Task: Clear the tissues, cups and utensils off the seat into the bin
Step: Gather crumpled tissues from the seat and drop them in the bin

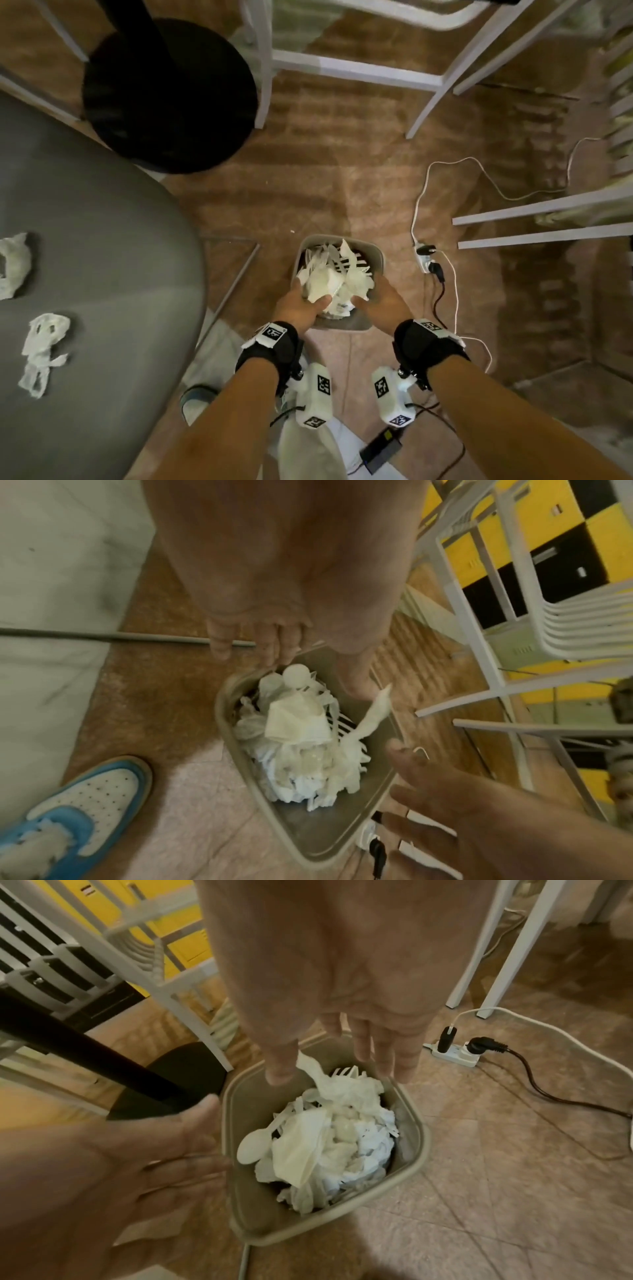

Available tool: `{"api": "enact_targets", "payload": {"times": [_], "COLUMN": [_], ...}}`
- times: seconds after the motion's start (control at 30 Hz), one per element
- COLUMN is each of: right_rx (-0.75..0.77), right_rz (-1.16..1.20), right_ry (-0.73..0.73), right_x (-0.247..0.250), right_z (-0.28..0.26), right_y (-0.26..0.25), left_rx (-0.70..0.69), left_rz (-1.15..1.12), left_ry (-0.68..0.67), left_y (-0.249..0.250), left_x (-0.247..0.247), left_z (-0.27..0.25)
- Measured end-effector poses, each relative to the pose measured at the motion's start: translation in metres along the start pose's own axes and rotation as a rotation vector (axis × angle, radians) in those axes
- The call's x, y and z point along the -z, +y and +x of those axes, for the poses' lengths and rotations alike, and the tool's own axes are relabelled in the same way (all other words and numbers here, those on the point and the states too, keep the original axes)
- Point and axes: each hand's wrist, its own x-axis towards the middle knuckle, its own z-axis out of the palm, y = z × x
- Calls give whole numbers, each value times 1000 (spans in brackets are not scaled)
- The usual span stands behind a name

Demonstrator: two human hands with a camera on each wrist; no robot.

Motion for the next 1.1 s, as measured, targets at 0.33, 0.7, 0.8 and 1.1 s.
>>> {"api": "enact_targets", "payload": {"times": [0.33,0.7,0.8,1.1], "right_rx": [236,980,1067,1106], "right_rz": [-266,-743,-835,-1050], "right_ry": [-5,-80,-223,-300], "right_x": [-23,-141,-186,-227], "right_z": [-82,-168,-183,-171], "right_y": [-85,-291,-303,-297], "left_rx": [-251,-254,-318,-410], "left_rz": [-260,-143,177,662], "left_ry": [116,966,956,562], "left_y": [-23,-84,-85,-109], "left_x": [83,275,311,347], "left_z": [-144,-219,-217,-187]}}
